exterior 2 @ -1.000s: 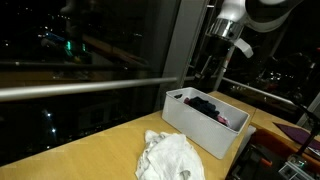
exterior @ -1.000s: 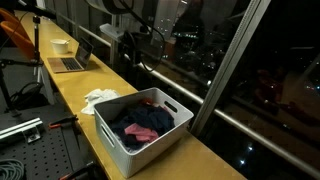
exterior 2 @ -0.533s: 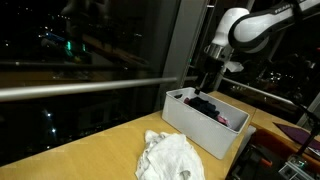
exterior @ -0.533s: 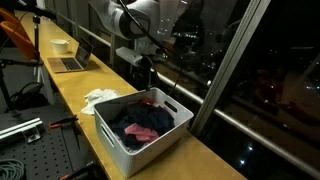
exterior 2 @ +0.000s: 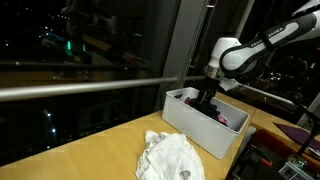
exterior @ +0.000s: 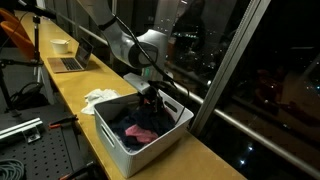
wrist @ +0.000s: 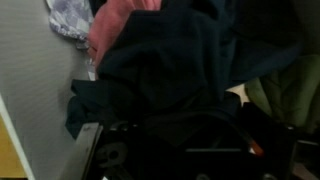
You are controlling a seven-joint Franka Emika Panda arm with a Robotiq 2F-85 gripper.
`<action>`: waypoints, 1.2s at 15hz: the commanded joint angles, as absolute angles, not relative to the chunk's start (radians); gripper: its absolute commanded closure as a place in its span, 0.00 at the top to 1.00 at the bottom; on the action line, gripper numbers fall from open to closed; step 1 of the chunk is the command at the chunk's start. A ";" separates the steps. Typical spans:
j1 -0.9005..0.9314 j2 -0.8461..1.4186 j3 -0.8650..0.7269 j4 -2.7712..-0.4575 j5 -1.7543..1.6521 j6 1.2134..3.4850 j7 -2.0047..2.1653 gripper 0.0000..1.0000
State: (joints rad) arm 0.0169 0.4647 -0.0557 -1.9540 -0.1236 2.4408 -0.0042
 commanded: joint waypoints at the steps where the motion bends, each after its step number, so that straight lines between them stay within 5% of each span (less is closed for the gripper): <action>1: 0.006 0.510 -0.079 -1.902 -0.160 2.437 -0.005 1.00; 13: -0.084 0.778 -0.049 -1.772 -0.052 2.453 -0.044 1.00; 14: -0.090 0.774 -0.047 -1.769 -0.042 2.451 -0.045 0.75; 16: -0.094 0.752 -0.047 -1.778 -0.029 2.450 -0.046 0.71; 18: -0.090 0.710 -0.047 -1.806 -0.025 2.456 -0.041 0.56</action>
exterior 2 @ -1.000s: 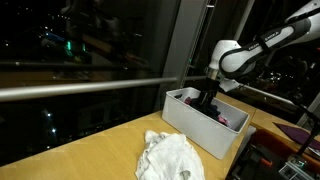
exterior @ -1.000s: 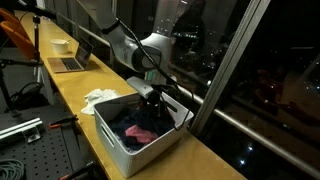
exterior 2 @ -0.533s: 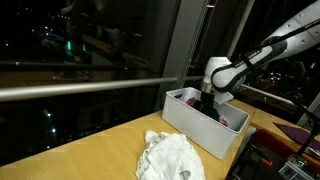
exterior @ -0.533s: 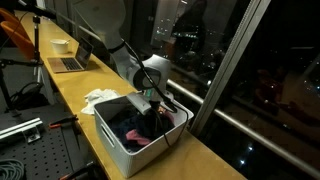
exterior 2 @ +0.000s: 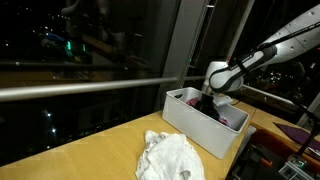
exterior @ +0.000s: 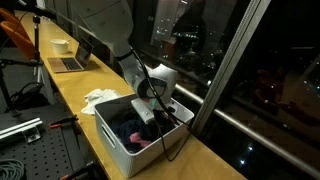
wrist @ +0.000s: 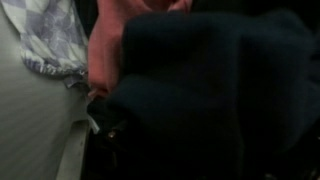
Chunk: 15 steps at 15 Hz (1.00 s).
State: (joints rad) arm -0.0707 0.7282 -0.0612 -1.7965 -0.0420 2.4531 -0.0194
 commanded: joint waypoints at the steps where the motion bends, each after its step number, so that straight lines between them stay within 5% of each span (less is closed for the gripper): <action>1: -0.088 0.680 -0.045 -1.824 -0.020 2.460 -0.040 0.49; 8: -0.103 0.381 0.008 -1.978 0.073 2.462 -0.084 0.02; 15: 0.008 0.117 0.072 -2.020 0.055 2.411 -0.076 0.01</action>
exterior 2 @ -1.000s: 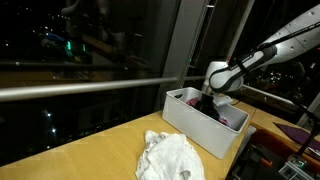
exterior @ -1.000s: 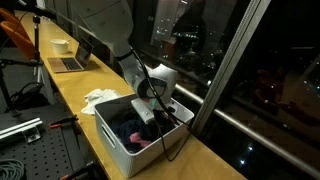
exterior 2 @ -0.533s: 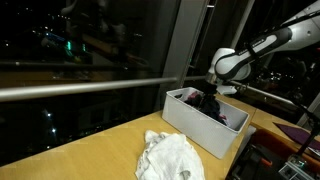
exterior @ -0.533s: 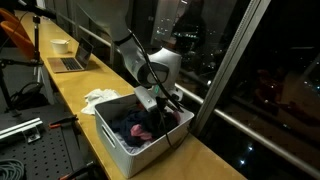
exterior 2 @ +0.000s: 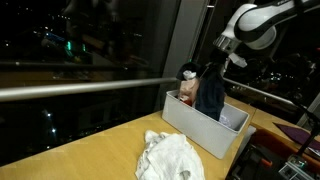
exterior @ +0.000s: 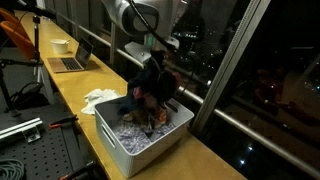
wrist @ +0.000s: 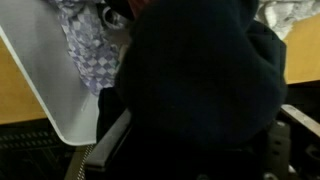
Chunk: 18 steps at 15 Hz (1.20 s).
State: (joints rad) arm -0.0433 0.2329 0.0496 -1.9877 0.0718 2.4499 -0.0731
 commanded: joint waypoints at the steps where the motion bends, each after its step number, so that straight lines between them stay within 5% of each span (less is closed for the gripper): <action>1: 0.031 0.093 0.083 -2.010 0.036 2.392 -0.074 0.01; 9: 0.218 0.012 0.216 -1.804 -0.143 2.143 0.008 0.01; 18: 0.386 0.245 0.329 -1.410 -0.163 1.906 0.095 0.01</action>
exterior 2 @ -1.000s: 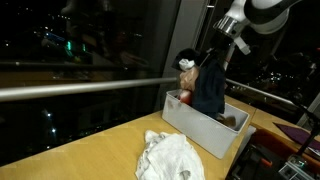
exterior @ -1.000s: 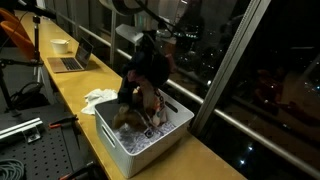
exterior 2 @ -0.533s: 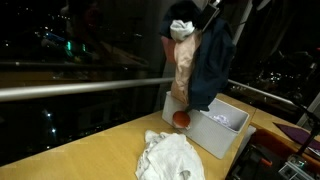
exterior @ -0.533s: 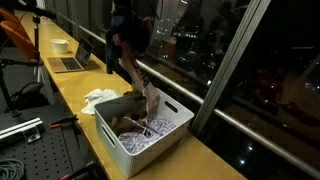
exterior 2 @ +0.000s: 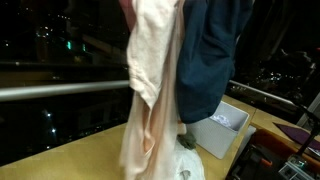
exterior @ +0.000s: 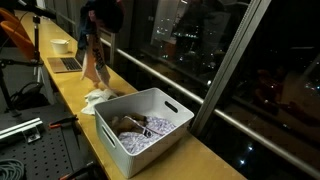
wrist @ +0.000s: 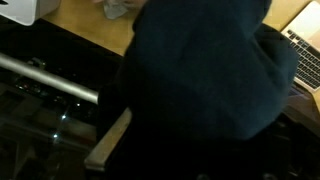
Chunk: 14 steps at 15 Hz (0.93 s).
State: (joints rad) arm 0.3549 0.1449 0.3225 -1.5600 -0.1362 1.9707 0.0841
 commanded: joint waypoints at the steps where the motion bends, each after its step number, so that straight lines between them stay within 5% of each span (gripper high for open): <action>1: 0.394 0.264 0.323 -1.393 -0.158 1.902 0.089 0.01; 14: 0.228 0.234 0.242 -1.721 0.032 2.060 -0.009 0.01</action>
State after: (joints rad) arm 0.2438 0.2658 0.2585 -1.6395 -0.0169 2.0066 0.0237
